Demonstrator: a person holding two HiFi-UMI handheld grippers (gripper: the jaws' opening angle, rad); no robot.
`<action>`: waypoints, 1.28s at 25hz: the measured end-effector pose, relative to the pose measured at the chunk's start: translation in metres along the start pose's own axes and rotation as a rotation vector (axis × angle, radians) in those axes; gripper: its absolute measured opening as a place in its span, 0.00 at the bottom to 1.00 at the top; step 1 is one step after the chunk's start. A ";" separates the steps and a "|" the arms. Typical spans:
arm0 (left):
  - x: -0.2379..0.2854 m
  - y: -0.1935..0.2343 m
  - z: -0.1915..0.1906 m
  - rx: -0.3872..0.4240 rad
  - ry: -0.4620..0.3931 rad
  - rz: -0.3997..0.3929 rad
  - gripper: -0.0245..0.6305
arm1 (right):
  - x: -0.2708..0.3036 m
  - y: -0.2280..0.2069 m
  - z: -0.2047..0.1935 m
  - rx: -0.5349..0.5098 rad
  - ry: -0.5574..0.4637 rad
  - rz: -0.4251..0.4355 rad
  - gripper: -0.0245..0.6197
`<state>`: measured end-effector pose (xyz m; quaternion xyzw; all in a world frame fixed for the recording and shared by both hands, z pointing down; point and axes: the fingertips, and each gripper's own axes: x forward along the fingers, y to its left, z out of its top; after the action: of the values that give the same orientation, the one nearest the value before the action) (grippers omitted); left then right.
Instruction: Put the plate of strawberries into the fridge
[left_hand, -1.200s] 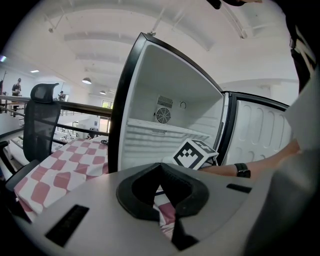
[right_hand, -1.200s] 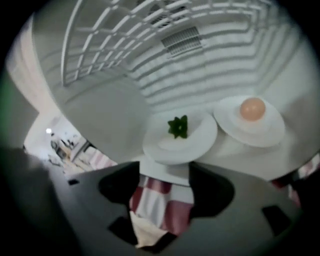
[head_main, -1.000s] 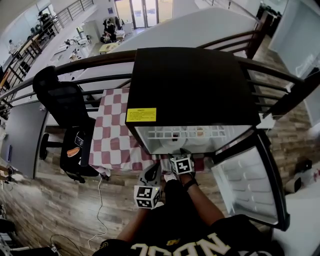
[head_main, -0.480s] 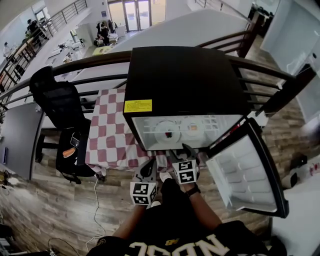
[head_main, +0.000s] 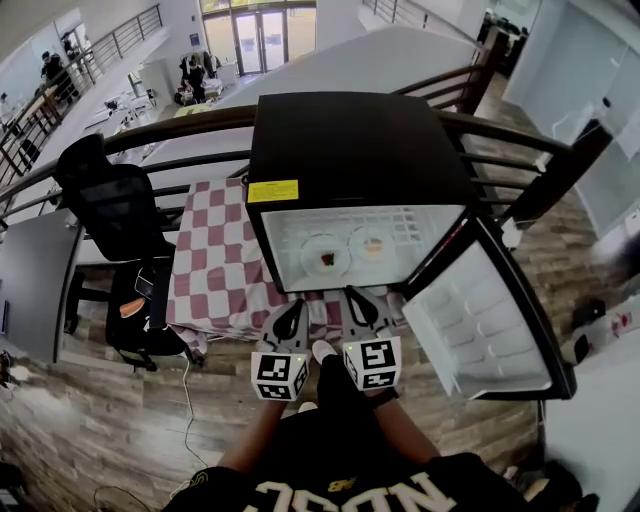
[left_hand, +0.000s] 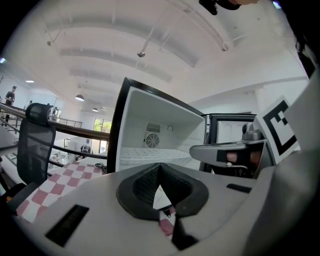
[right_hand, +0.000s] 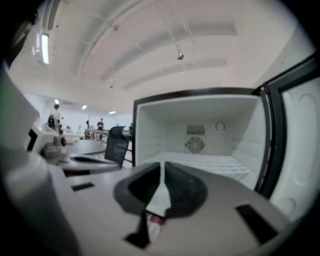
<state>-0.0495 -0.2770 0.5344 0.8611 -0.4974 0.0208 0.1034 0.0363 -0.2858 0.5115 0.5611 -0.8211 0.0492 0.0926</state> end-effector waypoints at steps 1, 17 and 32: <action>-0.003 -0.003 0.004 0.006 -0.010 -0.007 0.06 | -0.006 0.005 0.006 -0.002 -0.023 0.003 0.09; -0.061 -0.012 0.028 0.054 -0.052 0.009 0.06 | -0.067 0.026 0.004 0.022 -0.048 -0.114 0.07; -0.129 0.015 0.009 0.045 0.021 0.057 0.06 | -0.099 0.058 -0.022 -0.002 0.077 -0.108 0.07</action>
<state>-0.1279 -0.1759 0.5105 0.8485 -0.5198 0.0440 0.0887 0.0195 -0.1701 0.5142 0.6021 -0.7856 0.0649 0.1272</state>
